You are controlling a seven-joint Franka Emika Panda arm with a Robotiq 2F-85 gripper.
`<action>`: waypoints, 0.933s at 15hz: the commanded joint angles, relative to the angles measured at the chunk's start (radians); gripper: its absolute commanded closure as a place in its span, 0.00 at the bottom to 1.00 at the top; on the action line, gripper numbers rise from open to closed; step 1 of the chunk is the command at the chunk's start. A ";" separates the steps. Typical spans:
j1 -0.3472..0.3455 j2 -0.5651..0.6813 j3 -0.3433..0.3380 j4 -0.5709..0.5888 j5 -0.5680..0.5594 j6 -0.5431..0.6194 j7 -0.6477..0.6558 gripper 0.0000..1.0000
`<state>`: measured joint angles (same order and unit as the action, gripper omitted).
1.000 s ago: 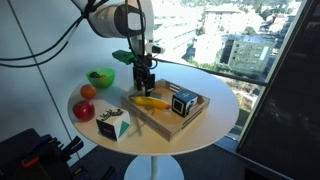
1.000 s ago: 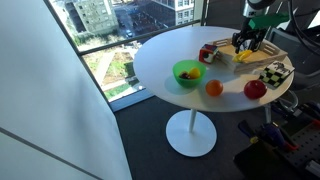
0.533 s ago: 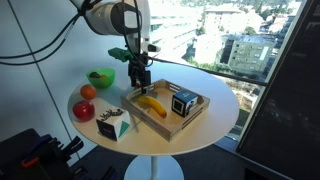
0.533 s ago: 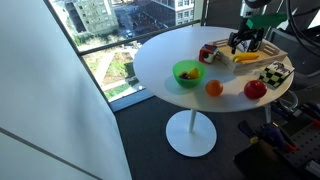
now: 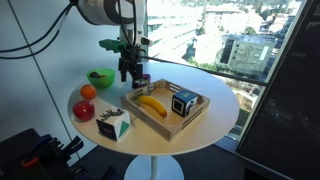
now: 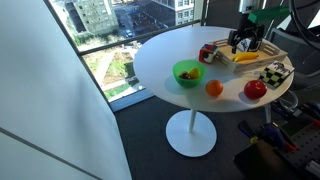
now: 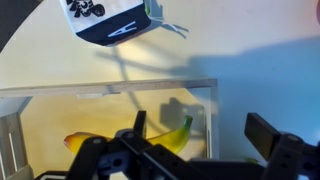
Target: Pick up the yellow banana toy and put it in the tray
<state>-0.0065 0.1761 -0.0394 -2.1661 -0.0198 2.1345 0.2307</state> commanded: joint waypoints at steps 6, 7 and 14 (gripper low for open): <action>0.033 -0.105 0.035 0.018 -0.016 -0.230 -0.023 0.00; 0.038 -0.120 0.039 0.016 -0.018 -0.245 -0.017 0.00; 0.048 -0.223 0.064 0.001 -0.014 -0.283 -0.010 0.00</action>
<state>0.0405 0.0095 0.0151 -2.1559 -0.0260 1.8759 0.2138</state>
